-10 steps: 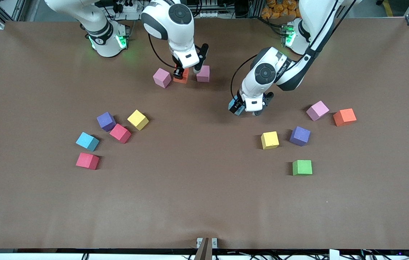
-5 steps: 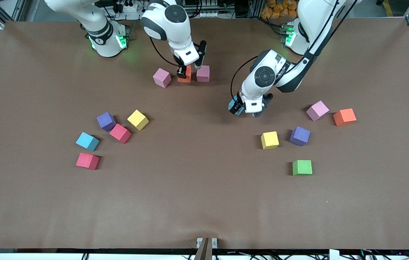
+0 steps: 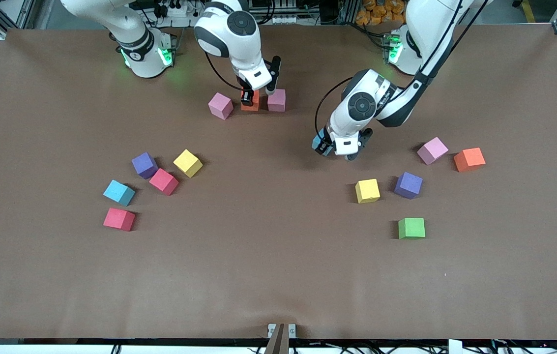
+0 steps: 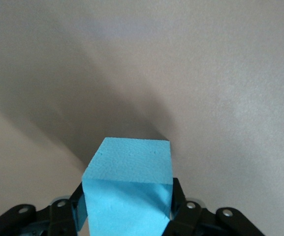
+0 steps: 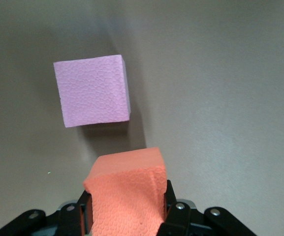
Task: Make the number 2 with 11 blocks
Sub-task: 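Lower the orange cube beside the pink cube while the left gripper lifts cyan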
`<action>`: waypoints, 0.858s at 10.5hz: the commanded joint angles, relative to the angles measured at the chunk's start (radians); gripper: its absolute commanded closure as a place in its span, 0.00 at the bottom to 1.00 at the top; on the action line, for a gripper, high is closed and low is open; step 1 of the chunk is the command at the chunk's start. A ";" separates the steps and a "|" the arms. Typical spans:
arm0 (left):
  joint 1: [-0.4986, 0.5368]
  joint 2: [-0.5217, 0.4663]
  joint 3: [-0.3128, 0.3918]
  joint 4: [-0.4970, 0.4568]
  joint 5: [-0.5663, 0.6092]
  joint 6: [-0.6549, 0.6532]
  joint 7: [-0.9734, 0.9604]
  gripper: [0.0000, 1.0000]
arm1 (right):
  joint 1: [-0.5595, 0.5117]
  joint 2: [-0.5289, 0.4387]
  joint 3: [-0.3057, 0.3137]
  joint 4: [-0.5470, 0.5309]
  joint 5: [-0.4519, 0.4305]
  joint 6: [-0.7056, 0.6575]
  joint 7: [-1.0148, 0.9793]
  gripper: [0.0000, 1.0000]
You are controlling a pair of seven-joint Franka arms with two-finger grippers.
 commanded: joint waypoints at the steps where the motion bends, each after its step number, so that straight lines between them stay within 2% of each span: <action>1: 0.009 -0.043 -0.003 -0.006 -0.006 0.000 -0.014 0.37 | 0.029 0.051 0.004 -0.001 -0.002 0.076 0.015 0.60; 4: 0.010 -0.101 -0.003 -0.006 -0.007 -0.040 -0.089 0.38 | 0.036 0.066 0.004 -0.001 -0.006 0.086 0.006 0.60; 7: 0.007 -0.120 -0.007 -0.012 -0.006 -0.043 -0.226 0.40 | 0.042 0.068 0.004 -0.004 -0.008 0.098 0.007 0.59; 9: 0.001 -0.140 -0.013 -0.012 -0.006 -0.075 -0.341 0.45 | 0.039 0.074 0.004 -0.007 -0.008 0.117 0.013 0.58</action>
